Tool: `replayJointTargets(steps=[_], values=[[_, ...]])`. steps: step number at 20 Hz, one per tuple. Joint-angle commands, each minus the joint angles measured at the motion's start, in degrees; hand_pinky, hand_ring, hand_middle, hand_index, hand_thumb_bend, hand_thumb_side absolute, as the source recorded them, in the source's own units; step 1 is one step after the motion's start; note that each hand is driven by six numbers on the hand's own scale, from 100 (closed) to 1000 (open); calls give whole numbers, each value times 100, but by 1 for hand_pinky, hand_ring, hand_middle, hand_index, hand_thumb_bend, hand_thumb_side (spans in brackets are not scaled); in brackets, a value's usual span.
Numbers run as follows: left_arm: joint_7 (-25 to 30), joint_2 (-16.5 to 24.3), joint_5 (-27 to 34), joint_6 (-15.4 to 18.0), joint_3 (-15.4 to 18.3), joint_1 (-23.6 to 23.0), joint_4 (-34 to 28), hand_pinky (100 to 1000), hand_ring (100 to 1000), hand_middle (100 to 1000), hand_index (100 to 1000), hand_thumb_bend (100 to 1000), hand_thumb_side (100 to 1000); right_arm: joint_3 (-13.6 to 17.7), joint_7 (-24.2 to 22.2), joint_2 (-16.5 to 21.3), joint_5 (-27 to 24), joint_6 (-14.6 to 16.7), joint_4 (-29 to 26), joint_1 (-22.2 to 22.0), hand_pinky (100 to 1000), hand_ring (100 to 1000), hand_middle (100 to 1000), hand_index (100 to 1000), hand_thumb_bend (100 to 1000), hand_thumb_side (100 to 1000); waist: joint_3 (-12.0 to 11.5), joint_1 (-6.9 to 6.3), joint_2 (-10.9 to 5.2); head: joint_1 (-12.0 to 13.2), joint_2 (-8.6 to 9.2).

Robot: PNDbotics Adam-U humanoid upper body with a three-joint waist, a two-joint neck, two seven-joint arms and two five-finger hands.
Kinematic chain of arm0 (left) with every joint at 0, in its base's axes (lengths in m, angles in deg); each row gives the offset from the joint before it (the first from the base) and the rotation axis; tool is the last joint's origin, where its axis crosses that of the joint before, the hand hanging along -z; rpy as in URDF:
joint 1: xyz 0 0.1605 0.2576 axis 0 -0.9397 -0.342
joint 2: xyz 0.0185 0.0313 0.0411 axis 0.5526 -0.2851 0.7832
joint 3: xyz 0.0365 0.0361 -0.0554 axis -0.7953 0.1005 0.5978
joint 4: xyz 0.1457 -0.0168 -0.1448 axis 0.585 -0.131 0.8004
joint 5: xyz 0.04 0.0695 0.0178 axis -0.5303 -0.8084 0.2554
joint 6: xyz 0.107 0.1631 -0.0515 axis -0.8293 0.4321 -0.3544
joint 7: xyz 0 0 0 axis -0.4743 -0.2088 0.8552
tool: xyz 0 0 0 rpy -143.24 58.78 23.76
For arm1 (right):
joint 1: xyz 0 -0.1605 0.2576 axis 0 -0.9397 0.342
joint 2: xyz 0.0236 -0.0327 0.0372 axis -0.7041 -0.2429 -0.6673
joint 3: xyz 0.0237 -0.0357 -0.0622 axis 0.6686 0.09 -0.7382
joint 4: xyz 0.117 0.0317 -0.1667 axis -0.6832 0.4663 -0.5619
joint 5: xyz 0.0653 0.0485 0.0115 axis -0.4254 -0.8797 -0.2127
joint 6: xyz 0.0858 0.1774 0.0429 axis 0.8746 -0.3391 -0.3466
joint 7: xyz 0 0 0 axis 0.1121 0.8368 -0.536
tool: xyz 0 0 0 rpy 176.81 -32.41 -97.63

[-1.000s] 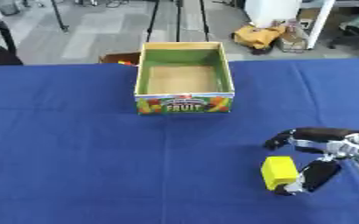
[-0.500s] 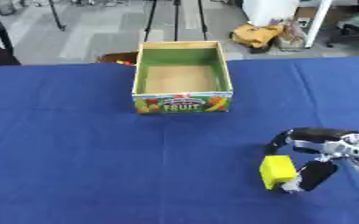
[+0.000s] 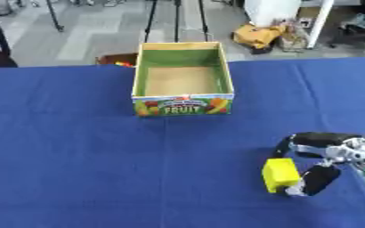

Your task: Pick up objects on the table and place them in the box.

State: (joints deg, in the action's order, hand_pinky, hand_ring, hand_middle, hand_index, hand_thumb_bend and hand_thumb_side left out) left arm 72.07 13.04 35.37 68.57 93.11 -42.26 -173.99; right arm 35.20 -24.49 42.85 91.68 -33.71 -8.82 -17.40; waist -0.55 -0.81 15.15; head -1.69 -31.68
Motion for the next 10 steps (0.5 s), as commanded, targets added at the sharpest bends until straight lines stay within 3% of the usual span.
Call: replayJointTargets(steps=[1,10], values=[[18,52,14,-2,-14,64,-105,593,706,849,979,100,1000,32,-37,235,21,-2,-10,95,911,888,704,804,420,413,3,-5,-69,-32,46],[13,42,19,-6,-18,67,-105,593,707,849,979,100,1000,51,251,229,-14,-52,-29,130,878,827,576,720,297,389,1,-11,-55,-47,45]])
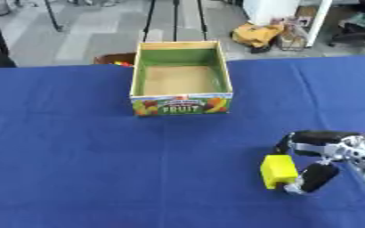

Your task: Pick up objects on the table and place them in the box.

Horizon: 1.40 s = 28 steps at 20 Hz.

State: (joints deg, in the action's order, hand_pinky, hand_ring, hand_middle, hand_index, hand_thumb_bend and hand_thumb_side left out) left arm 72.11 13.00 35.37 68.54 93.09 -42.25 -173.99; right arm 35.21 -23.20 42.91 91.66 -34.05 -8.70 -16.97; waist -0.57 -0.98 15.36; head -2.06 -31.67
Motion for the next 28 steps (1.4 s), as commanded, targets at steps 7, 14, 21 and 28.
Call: replayJointTargets(steps=[7,14,21,28], values=[[11,40,20,-13,-17,68,-105,592,707,849,979,100,1000,35,479,220,16,-52,-41,122,860,791,505,646,234,378,-6,12,-68,-10,55],[10,43,24,-27,-20,70,-105,591,708,849,979,100,1000,70,764,216,84,-92,-150,283,843,765,458,581,155,394,-8,26,-80,-7,71],[15,46,29,-37,-28,64,-105,591,709,850,979,100,1000,131,1085,192,232,-223,-270,550,826,748,427,542,100,433,-17,42,-94,-4,114],[31,53,48,-46,-44,47,-105,591,710,850,979,100,1000,79,1155,117,472,-307,-280,1171,816,744,416,528,100,468,-64,67,-134,-29,111]])
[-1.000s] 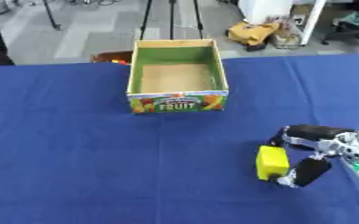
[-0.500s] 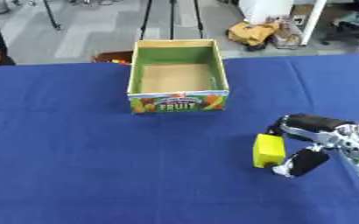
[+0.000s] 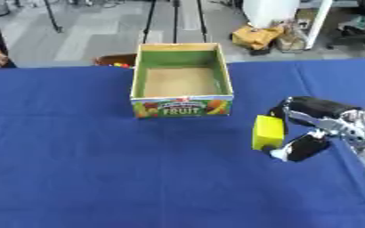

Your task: Pick up objects on the table and place them in the box.

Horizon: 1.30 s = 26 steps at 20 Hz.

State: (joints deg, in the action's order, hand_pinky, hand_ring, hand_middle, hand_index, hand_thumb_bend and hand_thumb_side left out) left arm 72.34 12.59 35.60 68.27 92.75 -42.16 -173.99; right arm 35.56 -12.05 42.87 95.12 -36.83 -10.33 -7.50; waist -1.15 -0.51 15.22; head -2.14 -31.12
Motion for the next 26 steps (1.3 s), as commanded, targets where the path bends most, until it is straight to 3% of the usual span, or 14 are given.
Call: replayJointTargets(steps=[1,8,17,26], values=[[12,95,29,-21,-13,36,-105,591,710,851,979,100,1000,27,40,95,161,-33,-106,323,815,744,415,526,100,473,-15,24,-125,-29,56],[45,86,53,-35,-34,23,-105,591,710,851,979,100,1000,-65,36,-235,562,-94,204,1218,811,747,398,520,100,511,-76,43,-148,-73,75],[84,62,85,-42,-58,14,-105,591,710,852,979,100,1000,-39,111,-1099,1291,-215,1191,2424,814,747,386,512,100,545,-197,55,-155,-136,96],[150,26,115,-55,-97,37,-105,592,711,853,979,100,1000,495,669,-2283,2572,-616,2755,3387,819,739,368,504,100,556,-358,80,-105,-263,166]])
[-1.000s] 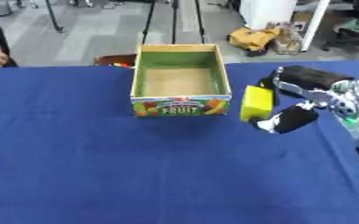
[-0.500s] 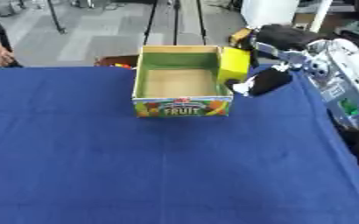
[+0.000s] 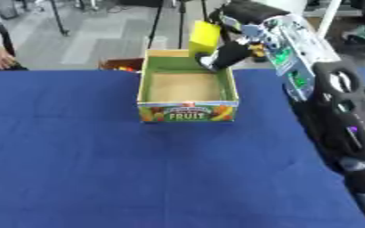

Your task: Pick up objects on the table and place them in the box.

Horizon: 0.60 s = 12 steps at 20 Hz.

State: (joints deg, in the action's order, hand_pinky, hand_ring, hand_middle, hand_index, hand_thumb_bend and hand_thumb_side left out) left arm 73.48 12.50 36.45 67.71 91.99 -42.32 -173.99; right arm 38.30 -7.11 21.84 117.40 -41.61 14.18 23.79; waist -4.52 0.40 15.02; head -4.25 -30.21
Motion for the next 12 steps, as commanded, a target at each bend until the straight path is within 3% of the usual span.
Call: replayJointTargets(steps=[1,12], values=[[45,31,33,1,-25,54,-105,592,711,853,979,100,1000,301,255,-289,480,-212,455,331,819,738,366,503,100,555,-42,-9,-77,-69,84],[132,-28,66,4,-71,117,-105,593,712,855,979,100,1000,1202,937,-1160,1633,-1319,1541,719,825,727,355,500,100,546,-248,0,62,-283,232]])
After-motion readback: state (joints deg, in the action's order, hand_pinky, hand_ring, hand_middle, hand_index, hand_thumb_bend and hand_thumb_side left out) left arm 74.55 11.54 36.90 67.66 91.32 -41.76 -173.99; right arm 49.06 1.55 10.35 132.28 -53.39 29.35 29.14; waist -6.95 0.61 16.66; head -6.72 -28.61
